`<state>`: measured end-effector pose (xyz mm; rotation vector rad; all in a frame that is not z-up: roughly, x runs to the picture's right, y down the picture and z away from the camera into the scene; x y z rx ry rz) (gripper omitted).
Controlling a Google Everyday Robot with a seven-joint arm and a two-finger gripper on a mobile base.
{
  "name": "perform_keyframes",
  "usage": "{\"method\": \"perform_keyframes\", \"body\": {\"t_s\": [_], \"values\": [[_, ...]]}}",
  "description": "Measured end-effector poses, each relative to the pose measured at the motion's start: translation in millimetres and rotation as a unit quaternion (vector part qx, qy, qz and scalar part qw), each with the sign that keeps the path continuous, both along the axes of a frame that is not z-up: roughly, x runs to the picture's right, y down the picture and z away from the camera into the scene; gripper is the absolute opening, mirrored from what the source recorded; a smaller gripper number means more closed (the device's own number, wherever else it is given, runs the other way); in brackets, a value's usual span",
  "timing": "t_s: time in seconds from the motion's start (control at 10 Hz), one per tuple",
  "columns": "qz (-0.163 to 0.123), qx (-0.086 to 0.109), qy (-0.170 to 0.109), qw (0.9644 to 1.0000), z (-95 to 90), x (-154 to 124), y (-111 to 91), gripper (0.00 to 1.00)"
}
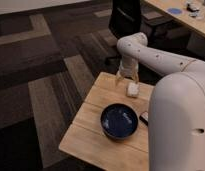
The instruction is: Place the white sponge in the ceramic bowl
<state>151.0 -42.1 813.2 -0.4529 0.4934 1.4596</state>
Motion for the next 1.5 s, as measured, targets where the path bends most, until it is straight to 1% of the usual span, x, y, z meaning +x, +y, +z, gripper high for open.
{"method": "perform_keyframes", "body": {"t_s": [0.2,0.3,0.4,0.5,0.7,0.8,0.9,1.2,1.5], "values": [[0.001,0.0,0.0,1.0,0.4,0,0,0.65],[0.015,-0.003,0.005,0.9999,4.2,3,1,0.65],[0.036,-0.012,0.025,0.999,13.0,20,4,0.65],[0.045,-0.02,0.038,0.9981,21.1,29,4,0.65],[0.06,-0.029,0.051,0.9964,37.7,42,5,0.65],[0.064,-0.031,0.052,0.9962,44.2,43,6,0.65],[0.066,-0.033,0.047,0.9962,54.4,43,7,0.65],[0.072,-0.035,0.045,0.9958,79.4,55,17,0.65],[0.082,-0.03,0.042,0.9953,95.2,58,25,0.65]]}}
